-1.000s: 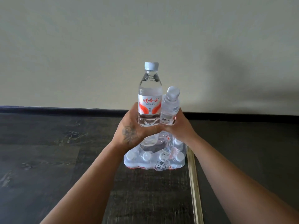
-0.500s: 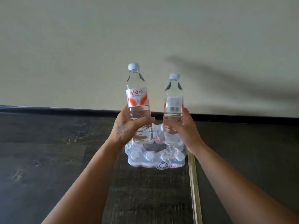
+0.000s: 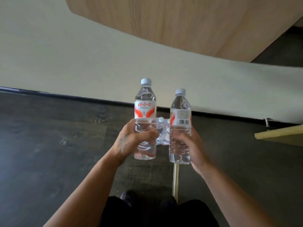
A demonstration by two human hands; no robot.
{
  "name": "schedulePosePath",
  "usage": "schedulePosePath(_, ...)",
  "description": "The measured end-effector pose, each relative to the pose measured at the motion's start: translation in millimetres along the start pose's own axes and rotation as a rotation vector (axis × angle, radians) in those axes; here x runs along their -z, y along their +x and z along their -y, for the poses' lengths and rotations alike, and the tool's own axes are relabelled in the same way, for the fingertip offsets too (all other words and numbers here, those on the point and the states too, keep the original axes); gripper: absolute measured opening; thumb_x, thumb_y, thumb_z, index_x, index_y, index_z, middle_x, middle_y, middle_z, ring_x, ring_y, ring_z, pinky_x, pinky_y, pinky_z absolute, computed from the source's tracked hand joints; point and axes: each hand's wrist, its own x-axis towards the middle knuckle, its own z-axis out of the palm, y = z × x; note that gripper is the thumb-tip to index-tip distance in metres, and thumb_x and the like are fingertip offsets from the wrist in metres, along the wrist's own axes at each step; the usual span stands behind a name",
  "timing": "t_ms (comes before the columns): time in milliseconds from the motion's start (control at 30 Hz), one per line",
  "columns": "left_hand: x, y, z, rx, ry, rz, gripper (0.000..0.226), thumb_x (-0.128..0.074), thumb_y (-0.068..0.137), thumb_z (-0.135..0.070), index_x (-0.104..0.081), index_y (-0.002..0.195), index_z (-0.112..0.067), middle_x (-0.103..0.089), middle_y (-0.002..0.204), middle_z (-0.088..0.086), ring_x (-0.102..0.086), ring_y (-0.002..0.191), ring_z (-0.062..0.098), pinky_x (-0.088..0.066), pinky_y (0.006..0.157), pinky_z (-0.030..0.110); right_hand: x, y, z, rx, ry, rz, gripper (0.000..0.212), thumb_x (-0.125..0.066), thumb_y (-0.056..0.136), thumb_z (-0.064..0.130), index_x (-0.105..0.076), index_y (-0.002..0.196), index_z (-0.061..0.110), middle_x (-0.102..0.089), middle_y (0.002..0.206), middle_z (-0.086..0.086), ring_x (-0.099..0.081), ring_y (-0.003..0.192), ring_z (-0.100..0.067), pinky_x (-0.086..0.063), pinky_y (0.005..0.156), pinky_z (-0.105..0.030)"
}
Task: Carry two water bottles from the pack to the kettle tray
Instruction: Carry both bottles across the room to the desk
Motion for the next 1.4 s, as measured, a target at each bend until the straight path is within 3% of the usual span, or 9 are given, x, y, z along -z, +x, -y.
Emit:
schedulePosePath(100,-5.1,-62.3,-76.3,0.021,-0.005,0.008,0.024,-0.087,0.073,-0.036,-0.08,0.096,-0.038,-0.086,0.091,-0.008,-0.083,0.081,0.007,-0.064,0.07,0.018,-9.4,-66.7,75.0,-0.034,0.009,0.008,0.028,-0.084,0.074,0.04,-0.079,0.101,0.042,-0.08,0.081,0.006,-0.074,0.066,-0.006,-0.06,0.056,-0.023)
schedulePosePath(367,-21.2,-190.0,-237.0,0.028,0.049,0.014,0.022,-0.086,0.079,-0.04,-0.077,0.092,-0.055,-0.086,0.096,-0.015,-0.084,0.088,0.008,-0.065,0.078,0.025,-33.5,-196.8,236.9,-0.027,0.02,0.03,0.024,-0.082,0.071,0.044,-0.078,0.094,0.047,-0.081,0.083,0.005,-0.076,0.069,-0.009,-0.064,0.061,-0.025)
schedulePosePath(533,-21.3,-230.4,-264.2,0.005,0.04,-0.036,0.024,-0.085,0.073,-0.051,-0.077,0.096,-0.054,-0.086,0.103,-0.009,-0.085,0.096,0.015,-0.067,0.083,0.03,-45.4,-236.0,268.5,-0.002,0.019,0.016,0.027,-0.082,0.072,0.046,-0.079,0.098,0.043,-0.079,0.086,0.001,-0.073,0.078,-0.021,-0.065,0.069,-0.031)
schedulePosePath(700,-9.5,-259.6,-263.0,-0.035,-0.033,-0.124,0.03,-0.085,0.071,-0.051,-0.076,0.099,-0.053,-0.086,0.104,-0.011,-0.084,0.096,0.011,-0.067,0.072,0.017,-57.3,-252.0,271.5,-0.011,0.024,0.038,0.031,-0.083,0.069,0.048,-0.078,0.1,0.046,-0.08,0.088,0.001,-0.072,0.081,-0.026,-0.065,0.071,-0.035)
schedulePosePath(800,-2.3,-272.4,-264.9,-0.062,-0.035,-0.143,0.047,-0.087,0.072,-0.049,-0.073,0.115,-0.035,-0.086,0.103,-0.008,-0.085,0.095,0.014,-0.067,0.074,0.02,-64.6,-248.8,275.7,0.027,0.001,0.059,0.034,-0.084,0.069,0.047,-0.079,0.102,0.041,-0.08,0.089,-0.002,-0.073,0.08,-0.026,-0.063,0.072,-0.036)
schedulePosePath(933,16.7,-317.0,-261.3,-0.062,-0.073,-0.282,0.05,-0.087,0.073,-0.044,-0.071,0.115,-0.022,-0.085,0.095,-0.01,-0.083,0.087,0.01,-0.066,0.077,0.021,-107.7,-243.3,282.0,0.038,-0.05,0.232,0.038,-0.081,0.073,0.046,-0.078,0.108,0.033,-0.078,0.093,-0.015,-0.076,0.082,-0.023,-0.065,0.072,-0.034)
schedulePosePath(1033,20.0,-354.9,-253.8,-0.068,-0.117,-0.455,0.061,-0.089,0.071,-0.048,-0.07,0.12,-0.018,-0.085,0.097,-0.006,-0.083,0.089,0.014,-0.067,0.079,0.027,-142.1,-239.8,284.1,0.003,-0.136,0.38,0.062,-0.081,0.073,0.045,-0.068,0.126,0.017,-0.075,0.105,-0.025,-0.078,0.083,-0.024,-0.064,0.07,-0.03)
schedulePosePath(1233,-12.2,-426.4,-226.9,-0.049,-0.248,-0.846,0.072,-0.089,0.069,-0.051,-0.067,0.128,-0.017,-0.086,0.106,-0.001,-0.085,0.096,0.017,-0.068,0.079,0.025,-188.9,-246.5,288.3,-0.067,-0.275,0.752,0.044,-0.074,0.084,0.035,-0.066,0.124,0.019,-0.078,0.097,-0.009,-0.078,0.092,-0.031,-0.065,0.085,-0.045)
schedulePosePath(1400,-59.5,-477.2,-201.1,-0.016,-0.409,-1.107,0.063,-0.092,0.066,-0.049,-0.072,0.119,-0.022,-0.088,0.099,-0.005,-0.086,0.089,0.013,-0.067,0.076,0.023,-215.1,-269.6,285.8,-0.126,-0.341,1.009,0.031,-0.076,0.084,0.026,-0.069,0.112,0.015,-0.074,0.083,-0.004,-0.073,0.068,-0.017,-0.061,0.062,-0.032)
